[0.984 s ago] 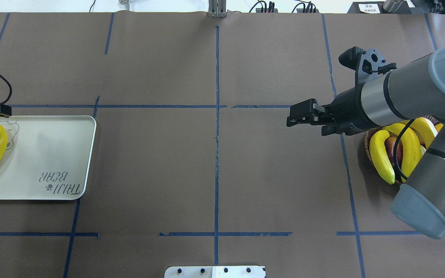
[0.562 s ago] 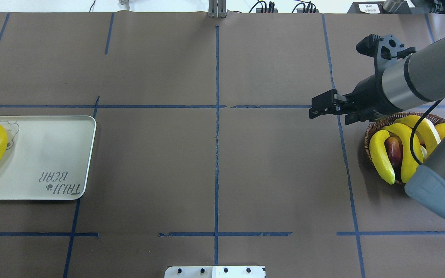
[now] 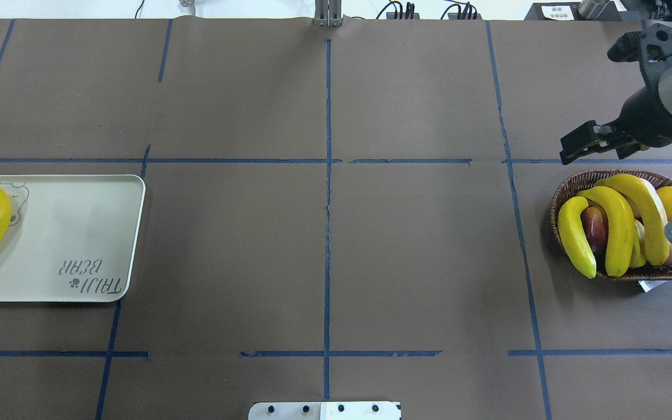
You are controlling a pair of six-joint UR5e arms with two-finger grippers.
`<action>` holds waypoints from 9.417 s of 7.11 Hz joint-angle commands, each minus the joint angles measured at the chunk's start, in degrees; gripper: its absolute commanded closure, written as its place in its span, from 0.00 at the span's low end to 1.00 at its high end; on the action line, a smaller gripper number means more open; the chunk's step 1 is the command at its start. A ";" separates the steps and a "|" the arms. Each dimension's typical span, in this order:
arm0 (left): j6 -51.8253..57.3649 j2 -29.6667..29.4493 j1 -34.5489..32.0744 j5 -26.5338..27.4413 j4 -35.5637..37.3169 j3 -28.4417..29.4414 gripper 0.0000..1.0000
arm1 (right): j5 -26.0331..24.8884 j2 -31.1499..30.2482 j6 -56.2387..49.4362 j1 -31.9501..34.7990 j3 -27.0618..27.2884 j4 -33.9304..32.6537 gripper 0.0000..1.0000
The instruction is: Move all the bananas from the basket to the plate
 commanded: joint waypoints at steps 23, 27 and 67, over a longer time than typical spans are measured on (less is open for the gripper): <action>-21.05 -3.29 7.55 -5.15 -0.46 -2.27 0.00 | 14.92 -14.34 -24.51 3.50 -20.63 16.77 0.35; -21.05 -3.73 7.64 -5.15 -0.38 -2.10 0.00 | 15.18 -14.34 -26.71 3.59 -19.66 16.86 0.92; -94.70 -27.64 34.71 6.89 -66.12 8.36 1.00 | -10.30 24.77 36.57 -31.21 -7.71 18.71 0.00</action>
